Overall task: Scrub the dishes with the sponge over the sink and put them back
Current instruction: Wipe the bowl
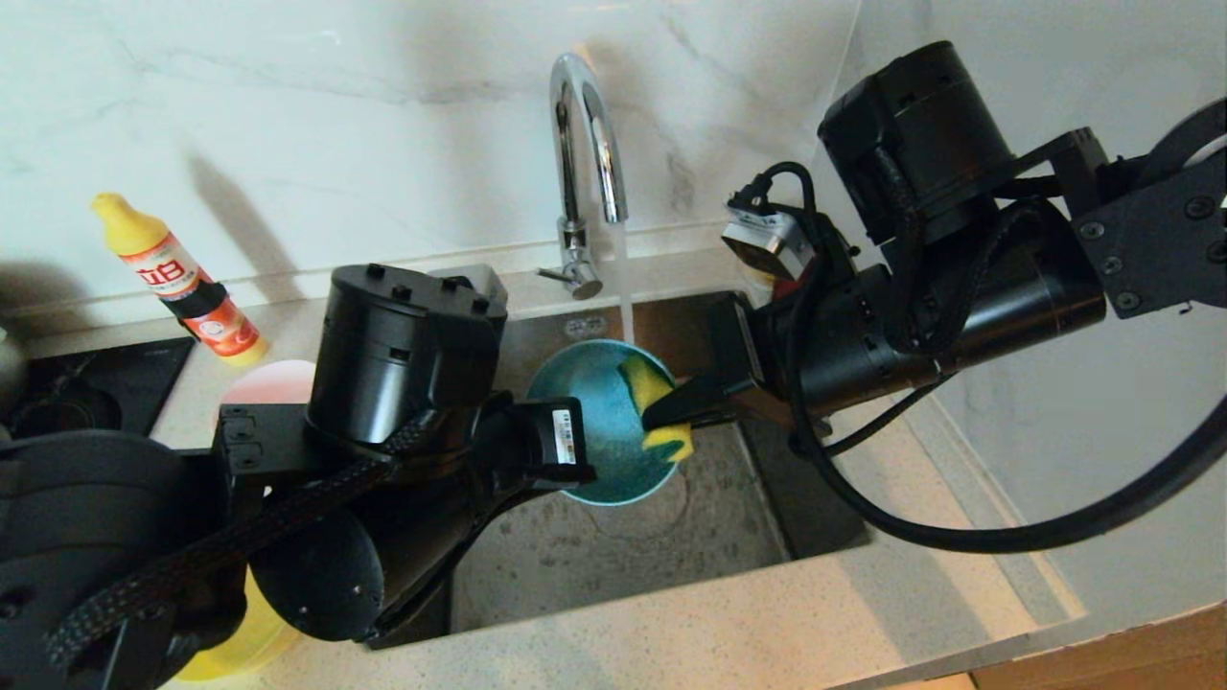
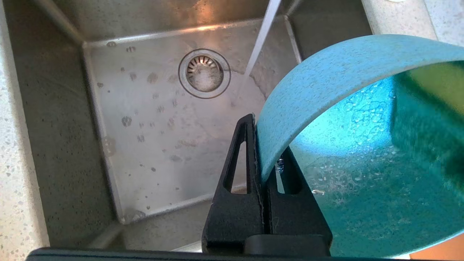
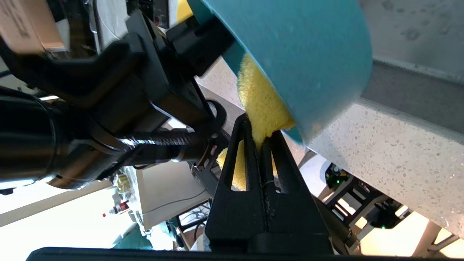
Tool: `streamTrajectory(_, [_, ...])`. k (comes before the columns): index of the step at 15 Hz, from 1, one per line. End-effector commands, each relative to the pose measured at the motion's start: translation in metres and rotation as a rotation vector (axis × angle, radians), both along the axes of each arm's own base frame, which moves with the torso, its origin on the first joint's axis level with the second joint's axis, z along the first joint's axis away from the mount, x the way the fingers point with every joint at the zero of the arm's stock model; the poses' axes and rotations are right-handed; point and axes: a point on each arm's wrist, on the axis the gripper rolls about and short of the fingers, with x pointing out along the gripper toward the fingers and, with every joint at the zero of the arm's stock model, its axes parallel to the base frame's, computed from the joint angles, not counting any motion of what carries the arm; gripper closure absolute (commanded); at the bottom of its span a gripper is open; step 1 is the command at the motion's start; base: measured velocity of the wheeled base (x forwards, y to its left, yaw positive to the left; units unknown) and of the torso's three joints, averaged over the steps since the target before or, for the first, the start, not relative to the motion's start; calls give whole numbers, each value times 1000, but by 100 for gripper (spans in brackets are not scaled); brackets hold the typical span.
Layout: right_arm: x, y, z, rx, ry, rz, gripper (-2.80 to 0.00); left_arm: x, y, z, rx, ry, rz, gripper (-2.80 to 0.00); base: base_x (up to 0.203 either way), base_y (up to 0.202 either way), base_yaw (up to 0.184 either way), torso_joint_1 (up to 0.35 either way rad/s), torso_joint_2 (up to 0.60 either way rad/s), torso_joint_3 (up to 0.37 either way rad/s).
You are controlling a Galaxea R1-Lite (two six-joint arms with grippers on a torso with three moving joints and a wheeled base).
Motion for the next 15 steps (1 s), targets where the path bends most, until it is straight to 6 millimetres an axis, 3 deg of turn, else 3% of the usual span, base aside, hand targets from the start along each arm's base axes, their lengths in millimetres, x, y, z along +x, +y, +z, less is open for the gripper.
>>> streamTrajectory(1, [-4, 0, 3, 8, -1, 10, 0, -1, 1, -2, 4, 4, 2, 0, 0, 0, 0, 0, 0, 0])
streamTrajectory(7, [-3, 12, 6, 22, -18, 35, 0, -3, 0, -4, 17, 7, -5, 0, 0, 0, 0, 0, 0, 0])
streamTrajectory(15, [-2, 27, -8, -10, 22, 58, 0, -5, 0, -7, 13, -11, -13, 0, 0, 0, 0, 0, 0, 0])
